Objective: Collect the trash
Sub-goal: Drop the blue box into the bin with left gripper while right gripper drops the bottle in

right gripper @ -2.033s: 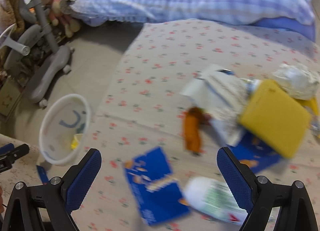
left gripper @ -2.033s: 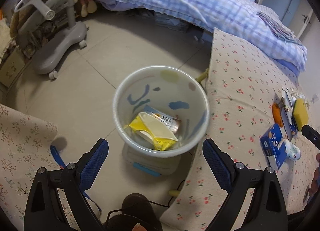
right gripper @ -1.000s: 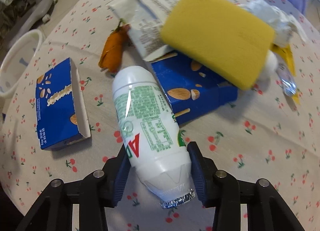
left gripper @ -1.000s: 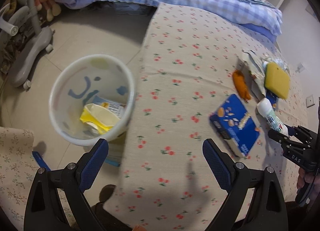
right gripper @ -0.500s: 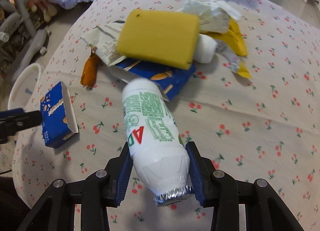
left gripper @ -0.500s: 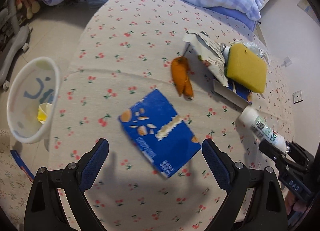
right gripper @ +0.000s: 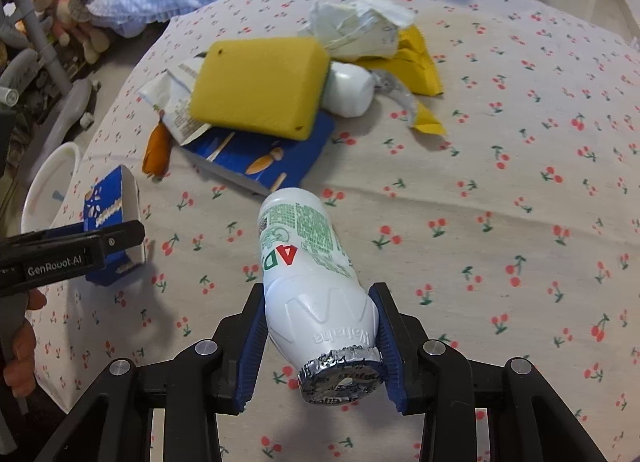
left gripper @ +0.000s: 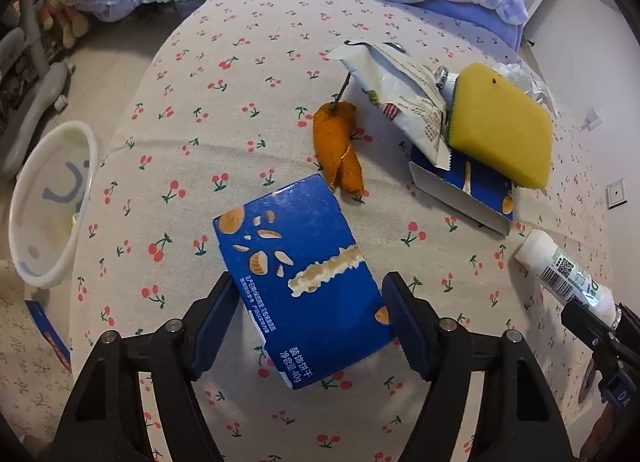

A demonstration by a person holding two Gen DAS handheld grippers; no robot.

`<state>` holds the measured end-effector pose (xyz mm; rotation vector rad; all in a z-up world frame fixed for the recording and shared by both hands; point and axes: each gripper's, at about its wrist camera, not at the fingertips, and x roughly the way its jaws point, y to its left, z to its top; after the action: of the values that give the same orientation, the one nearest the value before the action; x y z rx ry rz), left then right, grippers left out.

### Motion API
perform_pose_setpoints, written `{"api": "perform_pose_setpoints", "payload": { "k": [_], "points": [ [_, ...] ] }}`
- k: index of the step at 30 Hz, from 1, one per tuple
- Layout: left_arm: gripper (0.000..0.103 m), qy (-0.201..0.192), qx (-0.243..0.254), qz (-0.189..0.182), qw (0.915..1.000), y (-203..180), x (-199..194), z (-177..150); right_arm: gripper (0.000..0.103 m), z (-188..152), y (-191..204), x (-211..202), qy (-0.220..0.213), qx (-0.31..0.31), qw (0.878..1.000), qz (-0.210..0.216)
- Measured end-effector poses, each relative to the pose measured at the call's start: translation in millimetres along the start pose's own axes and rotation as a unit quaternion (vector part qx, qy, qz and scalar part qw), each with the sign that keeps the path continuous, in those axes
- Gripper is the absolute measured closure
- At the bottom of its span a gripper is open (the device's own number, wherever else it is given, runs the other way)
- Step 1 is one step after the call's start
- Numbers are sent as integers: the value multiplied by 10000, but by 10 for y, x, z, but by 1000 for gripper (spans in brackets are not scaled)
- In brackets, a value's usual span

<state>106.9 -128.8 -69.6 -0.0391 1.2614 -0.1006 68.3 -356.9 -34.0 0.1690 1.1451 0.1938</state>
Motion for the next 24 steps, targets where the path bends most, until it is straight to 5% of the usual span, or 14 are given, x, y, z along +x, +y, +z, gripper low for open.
{"api": "perform_pose_setpoints", "payload": {
  "k": [11,24],
  "points": [
    [32,-238,200,-142,9994,22,-203,-80,61,70,-60,-145,-197,211,9995,108],
    [32,-489,-110,-182,9986,590,-416,56,63,316,212,-252,-483,165,9981,336]
  ]
}}
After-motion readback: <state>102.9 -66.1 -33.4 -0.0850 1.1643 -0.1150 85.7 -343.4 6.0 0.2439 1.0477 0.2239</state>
